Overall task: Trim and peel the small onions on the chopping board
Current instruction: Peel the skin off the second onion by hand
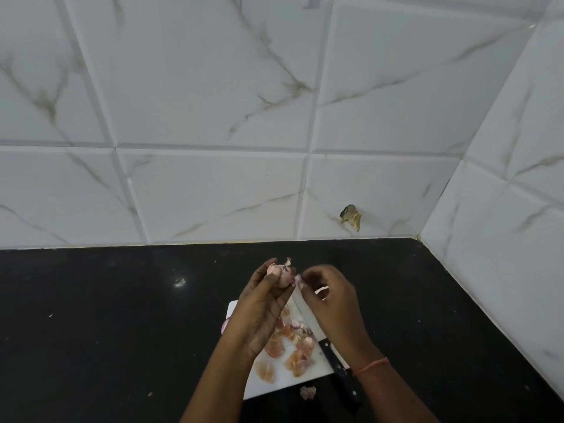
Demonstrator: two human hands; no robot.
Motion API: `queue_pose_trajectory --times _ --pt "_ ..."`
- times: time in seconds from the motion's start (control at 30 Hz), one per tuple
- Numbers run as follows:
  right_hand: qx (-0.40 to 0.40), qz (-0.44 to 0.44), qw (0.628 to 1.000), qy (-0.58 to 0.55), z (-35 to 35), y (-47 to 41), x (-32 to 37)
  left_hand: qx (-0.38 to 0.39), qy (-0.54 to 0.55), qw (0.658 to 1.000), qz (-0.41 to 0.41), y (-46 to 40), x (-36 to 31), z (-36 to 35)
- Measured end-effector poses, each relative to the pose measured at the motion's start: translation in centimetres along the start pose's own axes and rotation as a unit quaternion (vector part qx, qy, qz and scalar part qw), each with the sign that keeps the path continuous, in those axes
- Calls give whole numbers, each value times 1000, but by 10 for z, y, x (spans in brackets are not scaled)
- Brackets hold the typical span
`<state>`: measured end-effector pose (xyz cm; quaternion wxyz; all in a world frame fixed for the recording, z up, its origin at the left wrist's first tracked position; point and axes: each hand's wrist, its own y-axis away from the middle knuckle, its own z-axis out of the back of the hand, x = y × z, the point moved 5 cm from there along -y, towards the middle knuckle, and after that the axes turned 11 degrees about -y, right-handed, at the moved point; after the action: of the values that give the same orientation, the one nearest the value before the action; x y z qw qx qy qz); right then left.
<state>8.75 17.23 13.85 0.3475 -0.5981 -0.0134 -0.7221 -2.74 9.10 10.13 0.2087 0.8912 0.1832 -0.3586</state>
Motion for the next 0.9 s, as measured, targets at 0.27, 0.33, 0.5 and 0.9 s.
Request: queue_pose_trajectory --times 0.27,0.33,0.5,0.9 --pt "50 -83 989 -115 -25 4 13 24 -159 987 -22 5 4 -12" --pt "60 -107 981 -149 -27 4 13 37 -253 966 -30 8 8 -13" --pt "33 -184 960 -210 -41 10 9 -56 -311 947 -65 13 19 -18" --pt "-42 -164 956 -240 -45 13 8 -159 -248 949 -113 18 18 -26"
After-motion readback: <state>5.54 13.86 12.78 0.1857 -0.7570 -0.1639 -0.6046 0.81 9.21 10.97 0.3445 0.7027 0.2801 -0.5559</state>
